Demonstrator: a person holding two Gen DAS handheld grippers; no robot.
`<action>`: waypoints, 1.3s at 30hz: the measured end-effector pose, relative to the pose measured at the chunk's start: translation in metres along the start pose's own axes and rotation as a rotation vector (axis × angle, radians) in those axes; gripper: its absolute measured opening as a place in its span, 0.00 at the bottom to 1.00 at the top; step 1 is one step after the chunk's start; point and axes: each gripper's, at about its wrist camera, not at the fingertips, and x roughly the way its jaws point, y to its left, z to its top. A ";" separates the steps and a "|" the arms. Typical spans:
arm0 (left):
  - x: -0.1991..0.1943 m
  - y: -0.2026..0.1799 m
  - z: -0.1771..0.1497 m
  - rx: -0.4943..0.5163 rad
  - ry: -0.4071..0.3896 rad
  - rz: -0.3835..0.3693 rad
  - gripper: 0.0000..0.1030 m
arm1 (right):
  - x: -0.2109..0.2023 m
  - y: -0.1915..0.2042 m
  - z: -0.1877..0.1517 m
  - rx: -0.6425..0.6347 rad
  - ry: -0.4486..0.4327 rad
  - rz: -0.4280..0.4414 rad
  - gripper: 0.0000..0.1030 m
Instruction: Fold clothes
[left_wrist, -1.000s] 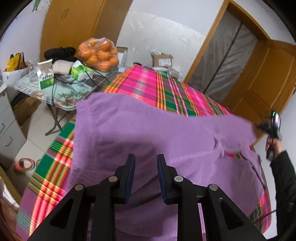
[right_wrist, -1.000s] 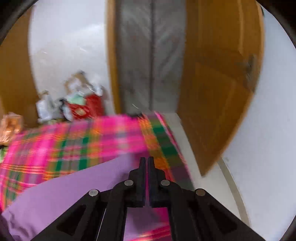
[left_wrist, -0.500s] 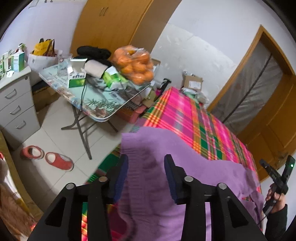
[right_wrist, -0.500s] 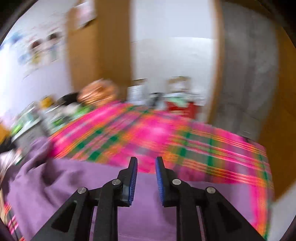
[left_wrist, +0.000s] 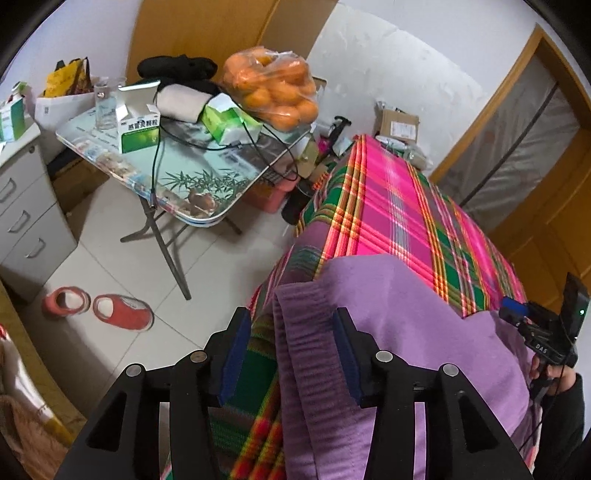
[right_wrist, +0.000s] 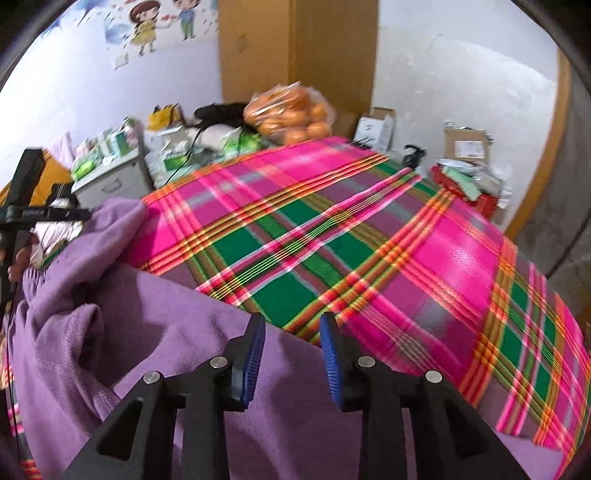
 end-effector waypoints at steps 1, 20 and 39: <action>0.002 0.000 0.001 0.005 0.005 -0.002 0.47 | 0.003 0.001 -0.001 -0.011 0.012 0.016 0.33; 0.004 -0.013 0.008 0.139 -0.020 0.053 0.22 | 0.003 0.028 -0.006 -0.117 0.066 -0.014 0.03; 0.017 -0.064 0.111 0.274 -0.196 0.144 0.20 | -0.066 -0.095 0.019 0.301 -0.187 -0.497 0.03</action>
